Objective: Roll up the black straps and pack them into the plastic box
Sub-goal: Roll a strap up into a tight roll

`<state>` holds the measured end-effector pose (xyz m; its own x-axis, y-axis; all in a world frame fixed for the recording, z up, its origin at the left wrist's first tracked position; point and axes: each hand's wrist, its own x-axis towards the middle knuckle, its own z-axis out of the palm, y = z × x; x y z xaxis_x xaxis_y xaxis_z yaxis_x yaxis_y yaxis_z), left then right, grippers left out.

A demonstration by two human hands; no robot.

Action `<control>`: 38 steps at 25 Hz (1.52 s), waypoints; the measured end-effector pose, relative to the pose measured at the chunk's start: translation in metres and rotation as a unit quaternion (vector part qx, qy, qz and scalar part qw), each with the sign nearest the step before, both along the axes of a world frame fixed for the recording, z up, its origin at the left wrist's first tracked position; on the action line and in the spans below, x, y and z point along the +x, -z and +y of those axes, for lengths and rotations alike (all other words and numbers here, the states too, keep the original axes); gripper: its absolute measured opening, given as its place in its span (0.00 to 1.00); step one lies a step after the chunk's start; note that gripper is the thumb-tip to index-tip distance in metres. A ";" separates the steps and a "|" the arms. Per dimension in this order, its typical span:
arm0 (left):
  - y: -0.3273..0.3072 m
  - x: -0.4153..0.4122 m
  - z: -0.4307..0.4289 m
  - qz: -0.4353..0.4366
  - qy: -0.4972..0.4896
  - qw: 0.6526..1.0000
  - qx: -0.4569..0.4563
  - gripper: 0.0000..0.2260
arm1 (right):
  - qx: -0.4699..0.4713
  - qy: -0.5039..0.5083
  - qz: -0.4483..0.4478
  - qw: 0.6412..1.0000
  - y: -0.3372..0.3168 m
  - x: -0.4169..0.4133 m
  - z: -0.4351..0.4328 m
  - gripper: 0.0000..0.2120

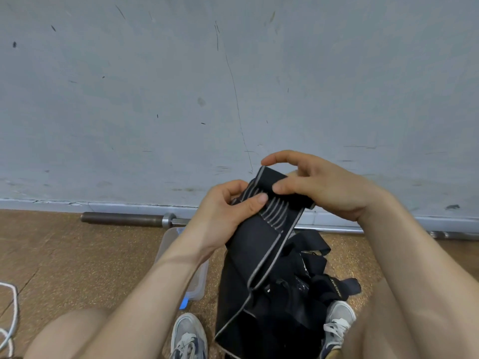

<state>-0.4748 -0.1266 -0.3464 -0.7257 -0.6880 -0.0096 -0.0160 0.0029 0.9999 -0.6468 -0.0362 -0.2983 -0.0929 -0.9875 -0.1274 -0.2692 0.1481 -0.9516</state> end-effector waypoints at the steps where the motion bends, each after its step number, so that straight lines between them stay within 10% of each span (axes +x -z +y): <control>1: 0.001 -0.002 0.004 -0.006 -0.012 1.000 -0.015 0.11 | -0.015 0.018 -0.016 1.000 0.001 0.002 -0.003 0.12; 11: 0.001 -0.010 0.010 -0.061 -0.120 0.988 -0.073 0.29 | 0.025 0.050 -0.177 0.983 0.014 0.013 -0.016 0.22; 15: 0.002 -0.008 0.007 -0.084 -0.139 0.984 -0.073 0.32 | 0.035 0.089 -0.191 0.977 0.016 0.009 -0.018 0.10; 21: -0.001 -0.009 0.015 0.012 -0.063 0.998 -0.007 0.17 | 0.082 0.115 -0.291 0.946 0.016 0.003 -0.017 0.13; 35: -0.005 -0.004 0.010 -0.076 -0.035 0.996 0.037 0.13 | 0.079 0.136 -0.350 0.924 0.025 0.004 -0.022 0.14; 38: -0.007 -0.003 0.016 -0.022 -0.082 0.994 -0.068 0.15 | 0.061 0.145 -0.360 0.920 0.026 0.005 -0.025 0.14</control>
<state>-0.4782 -0.1102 -0.3390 -0.6045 -0.7942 0.0621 -0.0716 0.1318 0.9887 -0.6418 -0.0607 -0.3240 -0.1987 -0.9088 -0.3668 0.4922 0.2311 -0.8393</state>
